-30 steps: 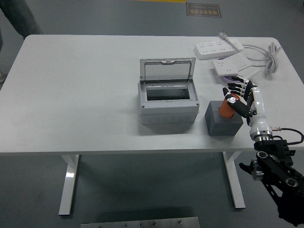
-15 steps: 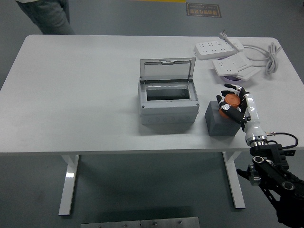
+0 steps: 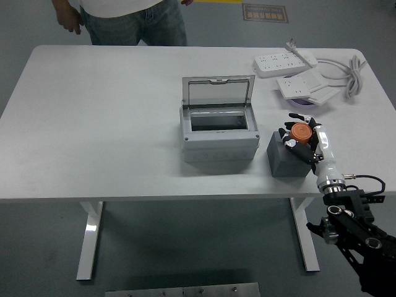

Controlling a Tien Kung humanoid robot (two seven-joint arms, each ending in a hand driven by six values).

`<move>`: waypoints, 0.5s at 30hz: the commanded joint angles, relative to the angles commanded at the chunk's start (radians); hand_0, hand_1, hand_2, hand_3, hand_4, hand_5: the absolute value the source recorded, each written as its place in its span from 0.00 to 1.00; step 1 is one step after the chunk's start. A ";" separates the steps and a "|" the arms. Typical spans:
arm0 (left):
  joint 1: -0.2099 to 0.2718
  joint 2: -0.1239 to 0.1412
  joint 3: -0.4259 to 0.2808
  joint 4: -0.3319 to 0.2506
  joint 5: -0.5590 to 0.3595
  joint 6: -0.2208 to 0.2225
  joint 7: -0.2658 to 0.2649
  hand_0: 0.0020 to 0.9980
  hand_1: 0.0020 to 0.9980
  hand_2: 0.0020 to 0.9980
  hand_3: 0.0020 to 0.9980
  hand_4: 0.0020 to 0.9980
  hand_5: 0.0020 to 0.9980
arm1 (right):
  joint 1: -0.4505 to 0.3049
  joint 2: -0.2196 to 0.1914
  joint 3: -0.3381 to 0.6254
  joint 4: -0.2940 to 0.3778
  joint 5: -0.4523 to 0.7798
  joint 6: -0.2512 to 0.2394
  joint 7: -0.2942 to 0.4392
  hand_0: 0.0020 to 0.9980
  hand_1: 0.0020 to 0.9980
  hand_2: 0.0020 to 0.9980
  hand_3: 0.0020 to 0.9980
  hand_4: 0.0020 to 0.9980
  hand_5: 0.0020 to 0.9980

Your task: Fetch the battery,place it into the box,close the lid of the box

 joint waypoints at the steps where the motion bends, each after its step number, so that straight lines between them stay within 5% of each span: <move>1: -0.001 0.001 0.000 0.000 0.000 0.000 -0.001 0.59 0.69 0.59 0.58 0.57 0.00 | -0.001 0.000 0.000 0.001 0.003 -0.001 -0.001 0.63 0.64 0.60 0.71 0.74 0.18; 11: -0.003 0.003 0.006 0.005 -0.006 0.003 -0.011 0.58 0.69 0.59 0.58 0.57 0.00 | -0.004 0.000 0.004 -0.003 0.060 -0.009 0.007 0.57 0.62 0.58 0.67 0.69 0.19; 12: -0.003 0.003 0.007 0.005 -0.007 0.003 -0.011 0.58 0.69 0.59 0.58 0.57 0.00 | -0.004 0.000 0.004 -0.005 0.064 -0.010 0.009 0.61 0.54 0.51 0.48 0.54 0.06; 15: -0.004 0.004 0.008 0.006 -0.008 0.004 -0.014 0.58 0.69 0.59 0.58 0.57 0.00 | -0.003 -0.001 0.004 -0.010 0.073 -0.014 0.011 0.61 0.54 0.51 0.48 0.54 0.06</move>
